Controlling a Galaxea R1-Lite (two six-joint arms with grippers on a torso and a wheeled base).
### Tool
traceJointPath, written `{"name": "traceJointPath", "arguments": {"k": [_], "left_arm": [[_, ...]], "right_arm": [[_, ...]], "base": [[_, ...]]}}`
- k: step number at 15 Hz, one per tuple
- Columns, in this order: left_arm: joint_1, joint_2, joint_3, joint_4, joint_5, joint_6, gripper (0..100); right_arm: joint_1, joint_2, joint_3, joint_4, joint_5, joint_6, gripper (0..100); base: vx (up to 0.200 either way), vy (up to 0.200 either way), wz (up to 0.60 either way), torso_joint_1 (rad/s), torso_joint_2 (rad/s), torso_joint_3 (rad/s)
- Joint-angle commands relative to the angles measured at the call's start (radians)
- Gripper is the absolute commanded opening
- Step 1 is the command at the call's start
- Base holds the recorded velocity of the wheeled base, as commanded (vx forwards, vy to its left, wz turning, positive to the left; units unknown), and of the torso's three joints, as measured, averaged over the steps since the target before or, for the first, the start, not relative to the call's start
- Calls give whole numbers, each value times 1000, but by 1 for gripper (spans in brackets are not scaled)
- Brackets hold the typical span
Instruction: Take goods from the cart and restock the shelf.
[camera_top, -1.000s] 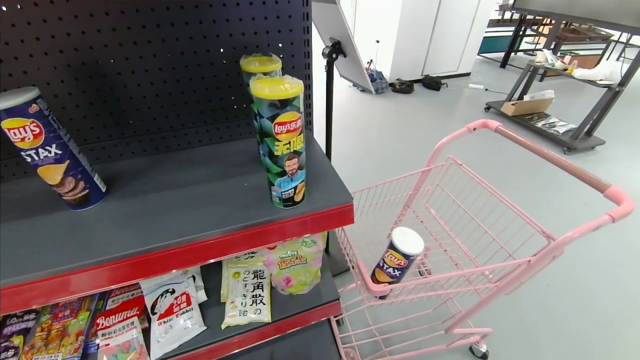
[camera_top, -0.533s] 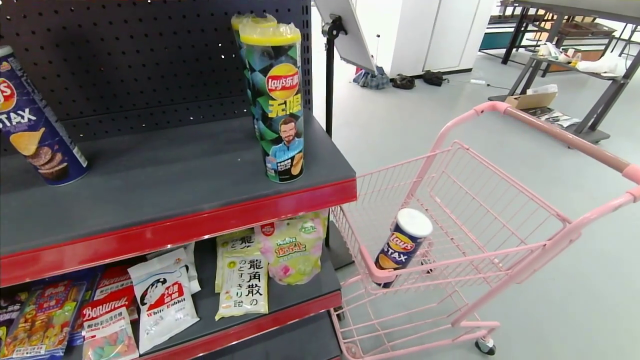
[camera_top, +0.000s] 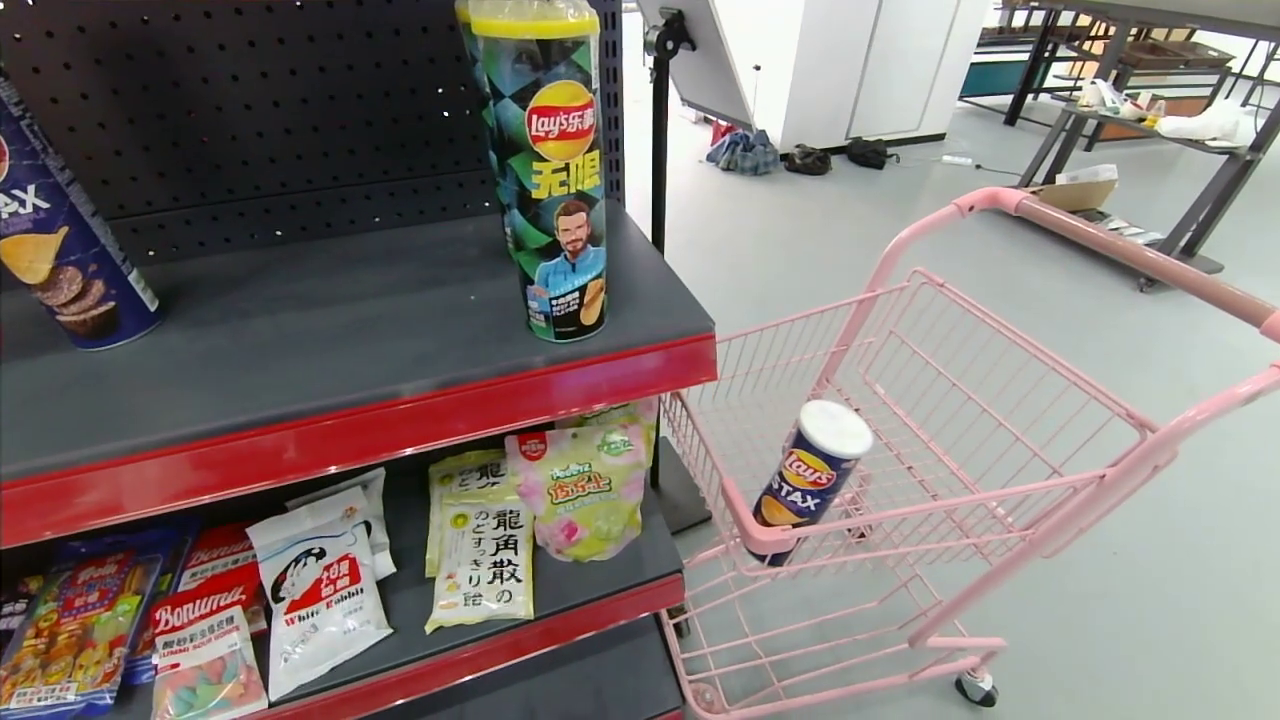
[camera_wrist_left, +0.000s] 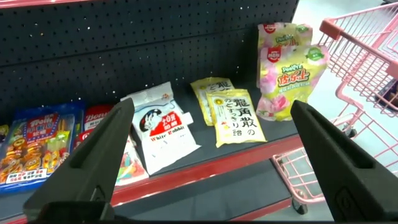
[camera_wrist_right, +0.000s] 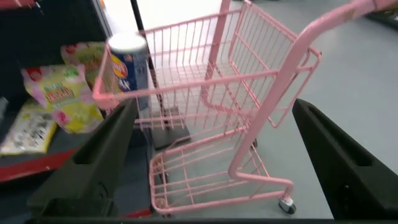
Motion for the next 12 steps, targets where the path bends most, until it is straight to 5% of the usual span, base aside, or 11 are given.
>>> {"name": "traceJointPath", "arguments": {"k": [1, 3, 4, 7, 12], "left_arm": [[0, 1, 0, 0, 0, 0, 100], [0, 1, 0, 0, 0, 0, 100], [0, 1, 0, 0, 0, 0, 100], [0, 1, 0, 0, 0, 0, 100], [0, 1, 0, 0, 0, 0, 100]], "right_arm": [[37, 572, -463, 13, 54, 161, 100], [102, 670, -450, -47, 108, 67, 100], [200, 925, -378, -300, 114, 78, 100], [258, 1264, -274, -633, 154, 124, 100], [299, 1554, -305, -791, 200, 148, 100]], "base": [[0, 0, 0, 0, 0, 0], [0, 0, 0, 0, 0, 0], [0, 0, 0, 0, 0, 0], [0, 0, 0, 0, 0, 0], [0, 0, 0, 0, 0, 0]]}}
